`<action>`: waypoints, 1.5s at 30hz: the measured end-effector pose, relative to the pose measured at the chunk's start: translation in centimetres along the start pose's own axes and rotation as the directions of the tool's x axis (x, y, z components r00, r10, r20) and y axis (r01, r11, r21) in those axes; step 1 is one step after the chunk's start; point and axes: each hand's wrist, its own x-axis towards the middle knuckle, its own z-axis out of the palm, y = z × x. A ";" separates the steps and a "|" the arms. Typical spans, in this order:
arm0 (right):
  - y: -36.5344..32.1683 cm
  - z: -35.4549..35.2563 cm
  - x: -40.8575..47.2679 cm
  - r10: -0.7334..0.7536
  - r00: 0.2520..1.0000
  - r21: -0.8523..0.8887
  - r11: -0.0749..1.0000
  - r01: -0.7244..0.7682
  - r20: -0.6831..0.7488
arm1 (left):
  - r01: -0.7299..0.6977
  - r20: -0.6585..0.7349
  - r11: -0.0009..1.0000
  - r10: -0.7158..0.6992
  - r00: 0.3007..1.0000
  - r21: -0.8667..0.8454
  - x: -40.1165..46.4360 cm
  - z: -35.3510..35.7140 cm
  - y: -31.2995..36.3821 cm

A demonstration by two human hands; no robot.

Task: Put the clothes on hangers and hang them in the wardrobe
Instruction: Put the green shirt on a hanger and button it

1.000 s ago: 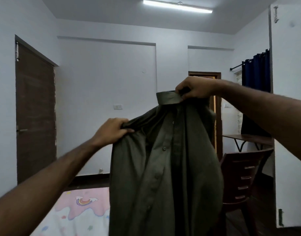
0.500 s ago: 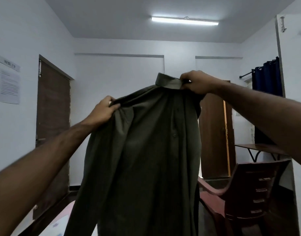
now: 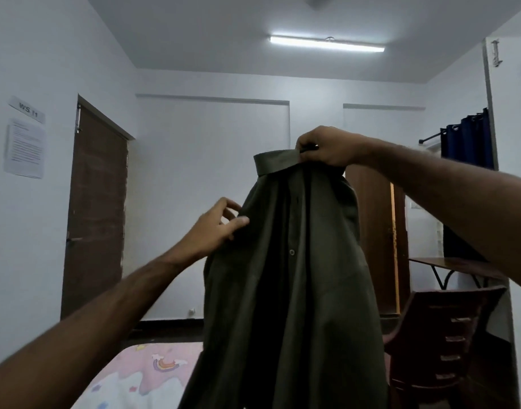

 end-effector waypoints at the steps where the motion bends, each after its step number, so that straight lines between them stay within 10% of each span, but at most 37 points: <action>1: 0.0 0.3 0.0 0.000 1.000 -0.002 1.000 0.000 -0.016 | 0.041 0.085 0.999 -0.044 0.995 0.032 -0.5 0.9 -0.3; 4: -0.1 1.2 -0.6 0.005 0.999 0.029 1.000 -0.004 -0.040 | 0.131 0.145 0.976 -0.157 0.977 0.174 -1.9 4.9 -2.5; 10: 0.1 3.7 -1.9 -0.004 1.000 0.043 0.999 0.005 -0.020 | 0.472 0.441 0.762 -0.273 0.855 -0.443 -4.3 11.8 -0.8; 17: 3.6 2.9 -4.2 0.048 0.999 -0.042 0.998 -0.047 0.023 | 0.347 -0.033 0.831 -0.400 0.916 -0.435 -1.3 9.6 -3.2; 24: 4.8 2.3 -4.3 0.069 0.997 -0.063 0.996 -0.066 0.037 | 0.002 -0.359 0.959 0.104 0.927 0.284 3.7 -1.7 -2.6; 29: 3.7 1.6 -3.7 0.079 0.996 -0.012 0.997 -0.079 0.040 | -0.194 -0.136 0.549 0.503 0.853 0.813 3.2 -7.5 -1.1; 34: 2.3 0.3 -3.5 0.024 0.990 0.180 0.982 -0.050 0.142 | -0.266 0.040 0.322 0.567 0.823 0.909 2.2 -12.3 0.2; 41: 0.7 -0.3 -2.9 0.031 0.960 0.456 0.875 -0.161 0.279 | -0.279 0.003 0.847 0.311 0.950 0.452 2.6 -15.3 0.5; 45: 1.7 2.1 -1.2 0.014 0.928 0.578 0.779 -0.244 0.372 | -0.180 0.011 0.981 0.180 0.984 0.070 2.3 -15.0 -1.4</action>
